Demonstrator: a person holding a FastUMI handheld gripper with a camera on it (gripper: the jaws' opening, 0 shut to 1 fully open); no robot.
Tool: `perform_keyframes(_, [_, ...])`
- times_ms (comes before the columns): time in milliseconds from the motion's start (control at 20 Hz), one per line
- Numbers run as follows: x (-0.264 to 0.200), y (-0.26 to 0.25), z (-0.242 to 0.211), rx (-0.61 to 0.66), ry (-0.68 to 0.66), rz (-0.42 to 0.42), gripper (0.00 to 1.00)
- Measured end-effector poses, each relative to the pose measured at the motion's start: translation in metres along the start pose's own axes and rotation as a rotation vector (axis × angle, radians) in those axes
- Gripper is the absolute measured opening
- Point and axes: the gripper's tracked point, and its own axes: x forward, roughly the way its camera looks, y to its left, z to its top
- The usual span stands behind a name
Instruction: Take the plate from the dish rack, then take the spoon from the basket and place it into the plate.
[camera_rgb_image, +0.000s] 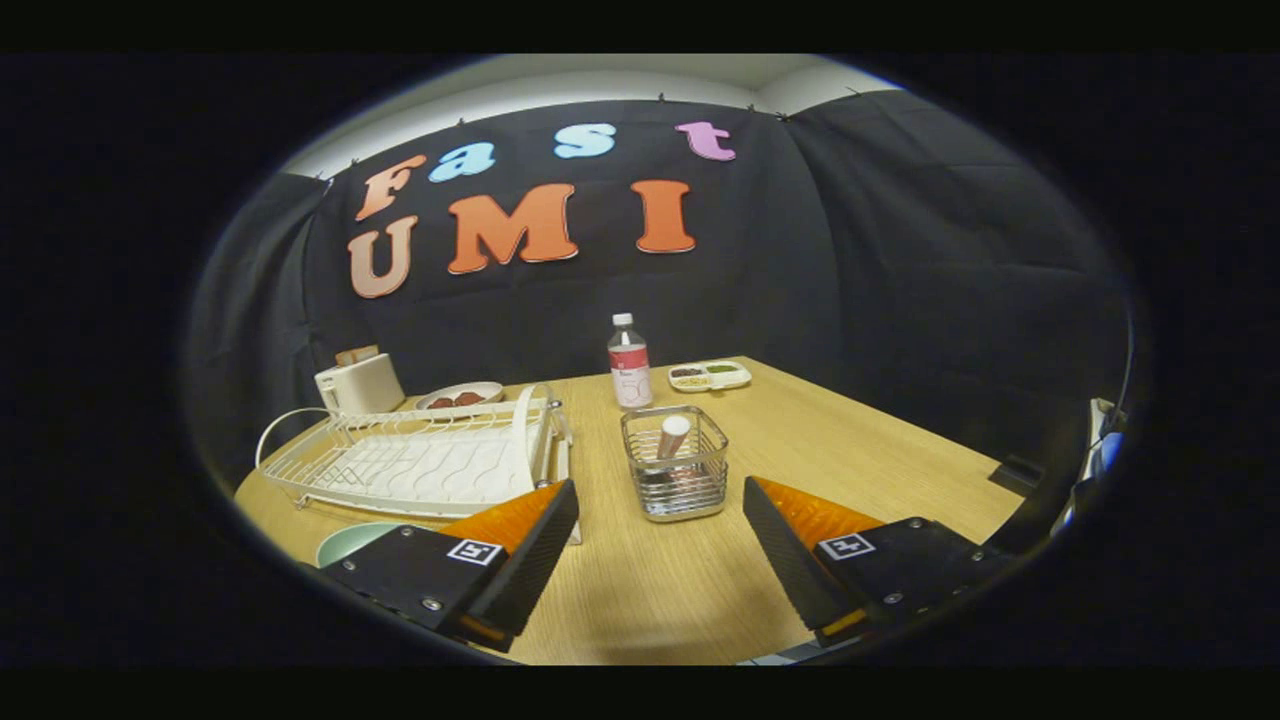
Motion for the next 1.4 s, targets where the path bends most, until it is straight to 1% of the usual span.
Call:
perform_keyframes(200, [0.011,0.000,0.021,-0.057,-0.080,0.013,0.96])
perform_keyframes(300, [0.018,0.001,0.026,-0.089,-0.107,0.023,0.90])
perform_keyframes(350, [0.022,0.002,0.026,-0.102,-0.110,0.028,0.81])
perform_keyframes(400, [0.026,0.002,0.024,-0.107,-0.106,0.029,0.76])
perform_keyframes(450, [0.030,0.003,0.022,-0.105,-0.099,0.031,0.65])
perform_keyframes(500, [0.033,0.004,0.021,-0.096,-0.097,0.034,0.60])
perform_keyframes(550, [0.035,0.005,0.020,-0.087,-0.095,0.039,0.47])
perform_keyframes(650, [0.040,0.002,0.018,-0.071,-0.090,0.032,0.31])
perform_keyframes(750, [0.038,0.010,0.020,-0.035,-0.089,0.069,0.18])
perform_keyframes(800, [0.041,0.008,0.020,-0.033,-0.089,0.064,0.12])
perform_keyframes(1100, [0.031,0.007,0.039,-0.058,-0.132,0.055,0.08])
perform_keyframes(1400, [0.001,-0.001,0.069,-0.068,-0.198,0.038,0.08])
